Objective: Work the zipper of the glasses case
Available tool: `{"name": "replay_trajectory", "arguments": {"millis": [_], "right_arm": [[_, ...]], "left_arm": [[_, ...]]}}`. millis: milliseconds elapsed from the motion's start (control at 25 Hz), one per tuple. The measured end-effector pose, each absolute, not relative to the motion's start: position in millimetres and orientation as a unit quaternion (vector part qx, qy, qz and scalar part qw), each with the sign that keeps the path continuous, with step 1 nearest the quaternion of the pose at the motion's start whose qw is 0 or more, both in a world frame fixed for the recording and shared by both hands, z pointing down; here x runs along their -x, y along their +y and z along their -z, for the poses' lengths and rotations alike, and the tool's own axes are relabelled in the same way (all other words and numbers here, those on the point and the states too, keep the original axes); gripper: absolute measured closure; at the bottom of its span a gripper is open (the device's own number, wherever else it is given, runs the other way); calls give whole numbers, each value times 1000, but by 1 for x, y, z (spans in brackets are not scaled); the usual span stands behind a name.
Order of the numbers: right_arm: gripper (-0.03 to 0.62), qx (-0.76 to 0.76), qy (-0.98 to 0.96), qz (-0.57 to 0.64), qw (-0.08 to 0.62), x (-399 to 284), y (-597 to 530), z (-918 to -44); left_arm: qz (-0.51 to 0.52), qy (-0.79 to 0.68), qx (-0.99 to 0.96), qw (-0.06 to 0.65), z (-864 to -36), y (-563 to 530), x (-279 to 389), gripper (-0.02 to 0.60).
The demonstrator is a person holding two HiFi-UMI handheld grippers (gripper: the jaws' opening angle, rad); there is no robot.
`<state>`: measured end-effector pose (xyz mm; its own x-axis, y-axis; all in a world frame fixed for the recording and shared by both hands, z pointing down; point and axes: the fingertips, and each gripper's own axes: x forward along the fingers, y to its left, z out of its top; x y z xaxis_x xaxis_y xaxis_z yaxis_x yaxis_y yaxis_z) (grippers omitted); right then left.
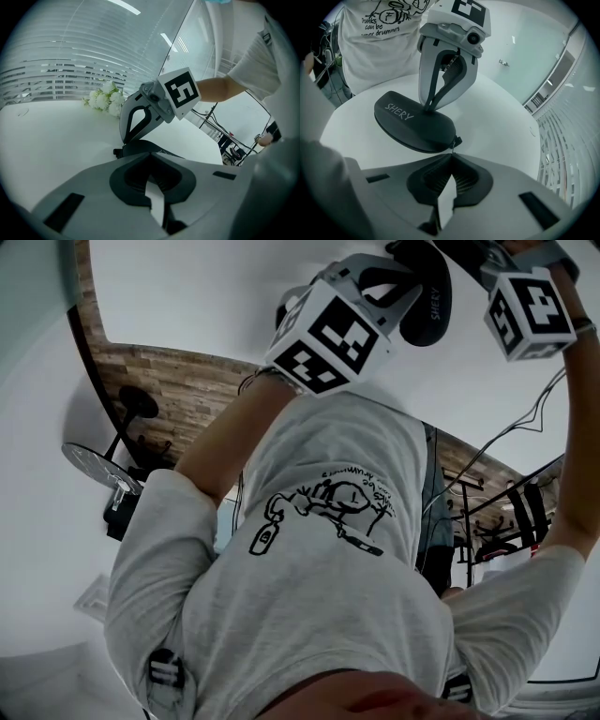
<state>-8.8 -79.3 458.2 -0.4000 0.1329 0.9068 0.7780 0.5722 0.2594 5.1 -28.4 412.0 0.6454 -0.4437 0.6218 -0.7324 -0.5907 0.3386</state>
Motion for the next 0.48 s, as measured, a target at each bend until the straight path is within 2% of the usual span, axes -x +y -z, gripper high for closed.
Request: {"name": "replay_trajectory", "arguments": {"millis": [480], "right_arm": [[592, 300, -766, 323, 467, 3, -75, -456]], "left_arm": [[-257, -341, -855, 296, -413, -28, -3, 561]]}}
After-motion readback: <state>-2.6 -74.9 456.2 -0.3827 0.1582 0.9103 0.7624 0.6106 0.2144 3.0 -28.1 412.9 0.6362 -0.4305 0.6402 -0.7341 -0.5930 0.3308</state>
